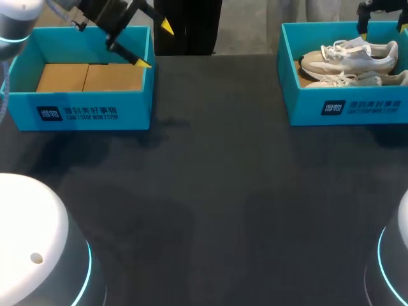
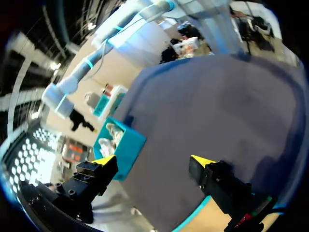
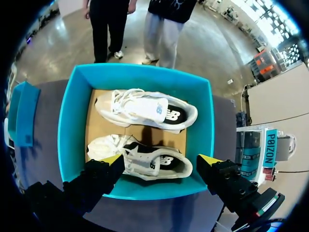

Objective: Take the shoe out of the shoebox, open the shoe tongue, remove and reinsert the insole, then place the shoe into the shoebox

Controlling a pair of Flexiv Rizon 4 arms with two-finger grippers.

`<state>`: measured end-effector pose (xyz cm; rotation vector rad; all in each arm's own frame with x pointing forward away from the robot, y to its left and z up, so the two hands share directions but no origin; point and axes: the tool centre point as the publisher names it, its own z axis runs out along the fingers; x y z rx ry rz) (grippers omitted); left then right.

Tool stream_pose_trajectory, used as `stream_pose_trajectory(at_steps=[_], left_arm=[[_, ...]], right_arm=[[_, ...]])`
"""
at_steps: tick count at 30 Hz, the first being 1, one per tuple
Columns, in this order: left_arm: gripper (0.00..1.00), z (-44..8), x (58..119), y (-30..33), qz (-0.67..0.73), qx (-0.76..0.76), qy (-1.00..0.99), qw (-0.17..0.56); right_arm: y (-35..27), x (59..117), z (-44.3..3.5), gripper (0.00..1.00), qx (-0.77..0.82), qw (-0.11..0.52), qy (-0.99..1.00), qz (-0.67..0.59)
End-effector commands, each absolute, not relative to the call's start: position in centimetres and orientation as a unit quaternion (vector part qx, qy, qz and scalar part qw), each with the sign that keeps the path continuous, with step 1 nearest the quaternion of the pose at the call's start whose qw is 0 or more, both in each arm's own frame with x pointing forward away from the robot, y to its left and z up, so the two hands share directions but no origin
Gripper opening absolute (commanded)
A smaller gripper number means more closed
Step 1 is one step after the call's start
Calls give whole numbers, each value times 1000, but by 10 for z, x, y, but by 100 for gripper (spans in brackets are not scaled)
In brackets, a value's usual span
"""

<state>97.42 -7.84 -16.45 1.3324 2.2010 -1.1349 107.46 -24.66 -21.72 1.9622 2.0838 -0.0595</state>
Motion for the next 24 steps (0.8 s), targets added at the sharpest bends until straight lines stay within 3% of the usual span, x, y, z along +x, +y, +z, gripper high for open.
stream_pose_trajectory(at_steps=[1,7,9,17,24], left_arm=[[100,-166,976,-83,-323,217,909,153],[100,-187,996,-76,-237,27,967,94],[100,-192,998,-72,-191,-1,975,115],[100,-192,998,-69,-194,-1,972,134],[100,-192,998,-69,-194,-1,972,134]], right_arm=[[-246,1066,-216,100,678,138,722,-21],[-243,1055,-215,100,678,129,724,-19],[-239,1050,-214,100,676,130,725,-20],[-223,1030,-208,100,668,129,733,-10],[-220,1008,-203,100,656,83,750,30]])
